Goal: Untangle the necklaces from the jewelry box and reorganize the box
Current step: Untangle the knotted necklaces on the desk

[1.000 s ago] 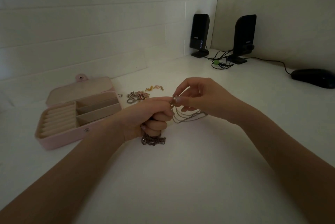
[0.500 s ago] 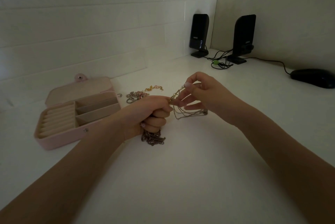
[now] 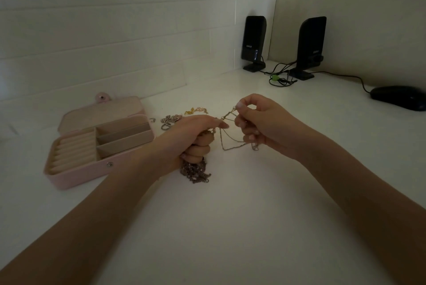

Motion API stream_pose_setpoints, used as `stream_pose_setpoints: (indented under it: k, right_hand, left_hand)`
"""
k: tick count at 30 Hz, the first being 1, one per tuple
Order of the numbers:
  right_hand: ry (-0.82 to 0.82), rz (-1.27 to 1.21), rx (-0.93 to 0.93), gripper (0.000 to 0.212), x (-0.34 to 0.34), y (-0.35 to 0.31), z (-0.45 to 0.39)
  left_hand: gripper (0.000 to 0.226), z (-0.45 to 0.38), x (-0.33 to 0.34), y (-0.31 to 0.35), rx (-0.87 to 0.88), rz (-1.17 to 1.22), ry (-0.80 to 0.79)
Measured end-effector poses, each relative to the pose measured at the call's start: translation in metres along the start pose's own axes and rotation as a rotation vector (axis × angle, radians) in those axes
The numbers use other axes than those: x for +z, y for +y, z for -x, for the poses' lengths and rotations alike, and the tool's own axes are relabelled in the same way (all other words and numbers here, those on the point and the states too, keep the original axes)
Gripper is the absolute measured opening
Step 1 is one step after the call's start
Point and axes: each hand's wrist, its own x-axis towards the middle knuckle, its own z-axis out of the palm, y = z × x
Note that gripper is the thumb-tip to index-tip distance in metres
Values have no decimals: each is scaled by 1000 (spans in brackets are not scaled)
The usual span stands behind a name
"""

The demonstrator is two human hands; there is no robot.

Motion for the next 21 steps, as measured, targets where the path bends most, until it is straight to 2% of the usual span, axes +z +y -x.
stream_pose_setpoints:
  k: [5, 11, 14, 17, 21]
  right_hand:
    - [-29, 23, -5, 10, -1, 0, 0]
    - [-12, 18, -23, 10, -6, -1, -1]
    - [-23, 28, -63, 20, -10, -3, 1]
    - [-43, 122, -87, 31, -12, -5, 1]
    - [-26, 240, -111, 29, -13, -6, 0]
  left_hand:
    - [9, -3, -2, -5, 58, 58, 180]
    - [11, -2, 0, -6, 183, -48, 166]
    - [8, -2, 0, -6, 214, -82, 179]
    - [14, -3, -1, -7, 237, -92, 207]
    - [22, -3, -1, -7, 263, -80, 242]
